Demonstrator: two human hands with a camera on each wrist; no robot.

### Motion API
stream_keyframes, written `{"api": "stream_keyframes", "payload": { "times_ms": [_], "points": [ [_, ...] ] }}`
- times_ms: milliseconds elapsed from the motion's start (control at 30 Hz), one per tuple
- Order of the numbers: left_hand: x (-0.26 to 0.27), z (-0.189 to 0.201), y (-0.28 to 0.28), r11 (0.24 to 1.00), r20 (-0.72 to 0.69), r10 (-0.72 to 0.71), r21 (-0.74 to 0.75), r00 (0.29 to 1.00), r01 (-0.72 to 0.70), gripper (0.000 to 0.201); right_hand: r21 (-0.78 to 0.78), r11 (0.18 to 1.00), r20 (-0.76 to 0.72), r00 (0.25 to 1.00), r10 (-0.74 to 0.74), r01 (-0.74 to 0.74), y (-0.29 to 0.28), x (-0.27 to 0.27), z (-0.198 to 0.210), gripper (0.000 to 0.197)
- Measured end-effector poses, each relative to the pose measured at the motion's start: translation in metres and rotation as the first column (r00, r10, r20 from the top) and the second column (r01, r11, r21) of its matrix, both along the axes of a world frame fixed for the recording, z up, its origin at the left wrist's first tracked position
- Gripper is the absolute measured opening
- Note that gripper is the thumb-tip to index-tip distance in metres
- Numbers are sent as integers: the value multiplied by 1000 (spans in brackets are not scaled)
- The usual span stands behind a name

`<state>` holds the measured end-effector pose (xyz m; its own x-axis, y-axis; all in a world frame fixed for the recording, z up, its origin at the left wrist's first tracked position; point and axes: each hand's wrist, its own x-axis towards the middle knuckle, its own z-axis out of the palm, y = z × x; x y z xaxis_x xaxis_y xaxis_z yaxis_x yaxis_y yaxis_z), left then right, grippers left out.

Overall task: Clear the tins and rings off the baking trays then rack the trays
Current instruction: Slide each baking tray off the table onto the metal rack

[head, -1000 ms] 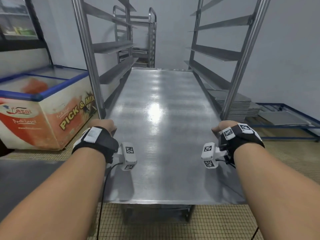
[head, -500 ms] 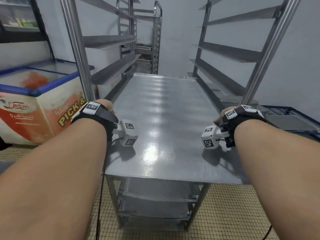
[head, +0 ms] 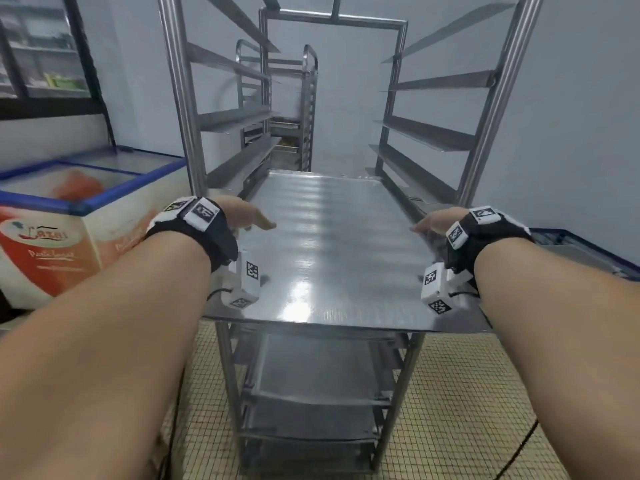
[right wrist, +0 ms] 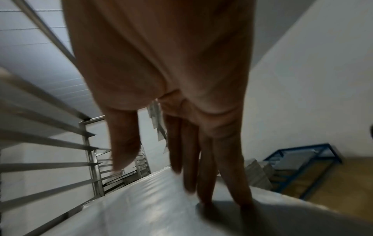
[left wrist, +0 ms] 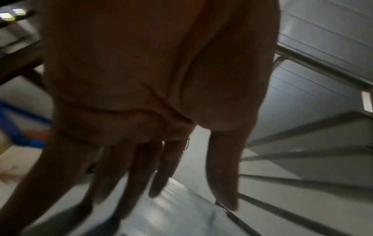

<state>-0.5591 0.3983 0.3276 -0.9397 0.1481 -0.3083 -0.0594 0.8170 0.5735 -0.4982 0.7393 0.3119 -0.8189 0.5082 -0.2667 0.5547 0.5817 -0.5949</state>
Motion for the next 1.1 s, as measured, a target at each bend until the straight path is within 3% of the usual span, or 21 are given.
{"api": "stream_keyframes", "payload": {
  "times_ms": [67,133,200,267,300,367,467,567,633,733,867,1100],
  "points": [
    [22,1,-4,984,66,-156,-72,986,160,74,-79,997,-14,1000,15,-16,-20,27,3,39],
    [43,3,-7,939,123,-297,-142,947,313,92,-7,996,-8,996,83,-83,-36,49,4,39],
    [61,-1,-9,879,119,-401,-229,908,418,100,148,966,74,977,201,-211,-51,68,6,63],
    [85,-8,-12,827,92,-470,-303,878,474,102,266,881,199,917,346,-391,-62,84,5,94],
    [92,-15,-15,810,76,-494,-321,866,490,104,301,835,249,884,396,-460,-66,91,1,99],
    [104,-34,-20,809,-7,-508,-348,862,474,102,310,801,267,856,443,-512,-78,113,-10,99],
    [108,-67,-27,857,-240,-473,-348,848,380,92,391,790,193,881,432,-473,-89,137,-36,101],
    [111,-93,-26,880,-404,-441,-371,801,298,73,510,788,-40,905,423,-346,-88,142,-70,71],
    [112,-104,-25,856,-478,-468,-453,744,248,61,609,733,-108,884,455,-303,-89,144,-85,57],
    [111,-112,-24,842,-518,-484,-494,705,216,56,659,696,-118,874,471,-286,-91,145,-95,62],
    [100,-116,-20,852,-553,-475,-483,684,202,52,681,684,-142,868,475,-262,-86,133,-101,52],
    [73,-113,-7,885,-565,-419,-430,710,180,60,737,637,-144,868,475,-226,-74,98,-106,38]
  ]
}}
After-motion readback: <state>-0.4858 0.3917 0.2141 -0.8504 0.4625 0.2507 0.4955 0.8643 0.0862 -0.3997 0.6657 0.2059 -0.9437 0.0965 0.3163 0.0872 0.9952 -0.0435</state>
